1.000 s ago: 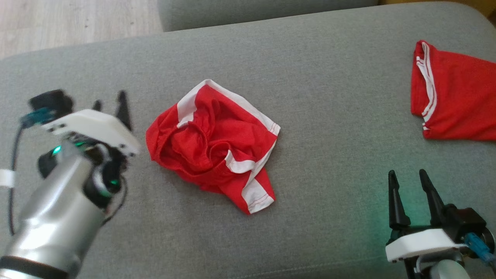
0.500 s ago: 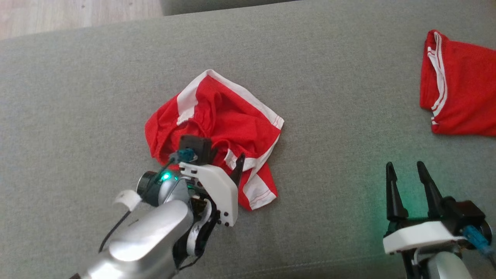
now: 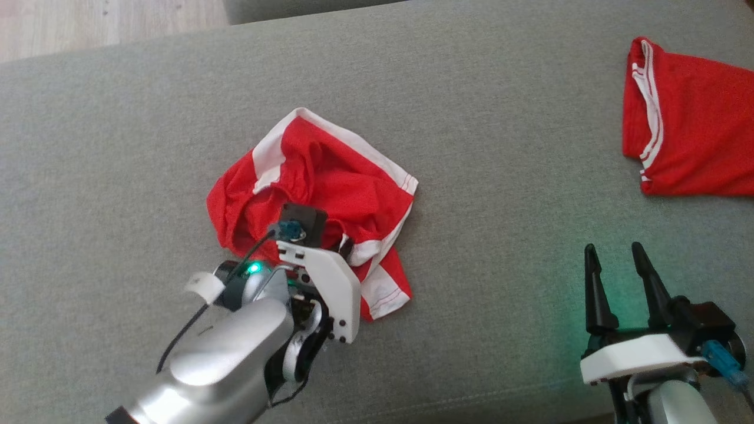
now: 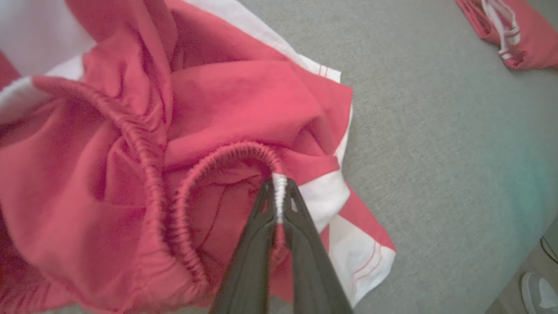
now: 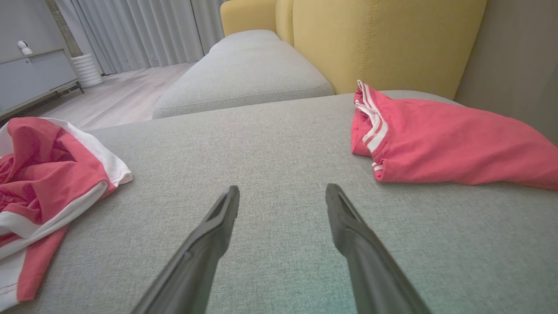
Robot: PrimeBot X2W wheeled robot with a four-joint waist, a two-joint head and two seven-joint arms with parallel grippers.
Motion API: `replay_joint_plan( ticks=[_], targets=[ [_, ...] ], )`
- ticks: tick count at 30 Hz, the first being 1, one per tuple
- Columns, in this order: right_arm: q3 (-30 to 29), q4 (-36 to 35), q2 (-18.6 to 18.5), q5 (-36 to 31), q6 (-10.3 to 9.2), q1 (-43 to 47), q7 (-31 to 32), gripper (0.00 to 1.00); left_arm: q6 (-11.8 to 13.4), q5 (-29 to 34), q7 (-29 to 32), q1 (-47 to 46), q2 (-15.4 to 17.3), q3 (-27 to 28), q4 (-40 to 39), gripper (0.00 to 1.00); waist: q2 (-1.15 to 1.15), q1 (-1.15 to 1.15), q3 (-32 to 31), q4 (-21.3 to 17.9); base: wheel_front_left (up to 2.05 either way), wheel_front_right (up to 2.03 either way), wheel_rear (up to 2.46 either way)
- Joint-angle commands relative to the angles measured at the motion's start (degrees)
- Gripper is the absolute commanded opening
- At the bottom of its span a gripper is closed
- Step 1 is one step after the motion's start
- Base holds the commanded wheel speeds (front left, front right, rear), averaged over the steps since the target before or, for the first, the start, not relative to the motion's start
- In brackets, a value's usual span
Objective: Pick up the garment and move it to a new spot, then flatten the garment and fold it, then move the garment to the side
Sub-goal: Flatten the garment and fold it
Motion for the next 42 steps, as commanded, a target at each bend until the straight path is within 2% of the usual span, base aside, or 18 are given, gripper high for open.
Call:
replay_joint_plan(
  ticks=[1,8,11,12,13,16,18,23,31,36,39,42],
  targets=[
    [1.51,-1.45,-0.42,0.24,0.39,-1.51,-0.62,1.0,-0.13,-0.43,-0.27,-2.6,0.61,2.4,-1.59,0.0,0.0,0.0,-0.08,-0.11,0.0,0.0,0.0],
    [1.87,-1.1,-0.42,0.4,0.39,-2.2,-0.62,1.0,-1.78,-3.55,-2.32,-8.7,2.85,10.05,-3.5,0.0,0.0,0.0,-0.56,-1.62,0.0,0.0,0.0],
    [2.82,-0.87,-0.42,0.4,0.39,-2.76,-0.62,1.0,-4.53,-5.56,-3.02,-13.41,3.47,13.97,-2.41,0.0,0.0,0.0,-0.51,-2.98,0.0,0.0,0.0],
    [3.35,-0.74,-0.42,0.65,0.39,-3.15,-0.62,1.0,-6.9,-7.88,-2.75,-16.08,3.21,16.36,-1.24,0.0,0.0,0.0,-0.56,-4.25,0.0,0.0,0.0],
    [3.62,-0.65,-0.42,0.78,0.39,-3.34,-0.62,1.0,-8.06,-8.69,-2.45,-17.46,3.28,17.21,-0.53,0.0,0.0,0.0,-0.61,-4.95,0.0,0.0,0.0],
    [4.21,-0.29,-0.42,1.23,0.39,-3.62,-0.62,1.0,-10.75,-10.15,-2.44,-21.29,3.15,19.24,1.87,0.0,0.0,0.0,-0.84,-6.82,0.0,0.0,0.0],
    [4.72,-0.06,-0.42,1.36,0.39,-3.55,-0.62,1.0,-11.68,-10.24,-3.13,-23.69,2.98,20.27,3.89,0.0,0.0,0.0,-1.08,-7.97,0.0,0.0,0.0],
    [5.19,0.37,-0.42,1.23,0.39,-3.24,-0.62,1.0,-13.89,-9.21,-5.67,-29.04,1.32,21.1,9.03,0.0,0.0,0.0,-1.64,-10.14,0.0,0.0,0.0],
    [4.58,0.12,-0.42,0.99,0.39,-2.69,-0.62,1.0,-20.81,-10.69,-11.22,-33.87,-2.71,22.96,12.27,0.0,0.0,0.0,-1.72,-10.99,0.0,0.0,0.0],
    [3.38,-0.09,-0.42,0.83,0.39,-1.96,-0.62,1.0,-24.77,-13.15,-11.5,-29.97,-5.45,21.59,9.72,0.0,0.0,0.0,-1.68,-8.92,0.0,0.0,0.0],
    [2.8,-0.32,-0.42,0.59,0.39,-1.94,-0.62,1.0,-25.84,-14.04,-10.45,-25.4,-6.48,19.1,5.67,0.0,0.0,0.0,-1.56,-7.06,0.0,0.0,0.0],
    [1.9,-0.56,-0.42,0.35,0.39,-1.96,-0.62,1.0,-26.28,-14.62,-8.55,-18.58,-6.19,15.23,-0.24,0.0,0.0,0.0,-1.73,-5.11,0.0,0.0,0.0]
  ],
)
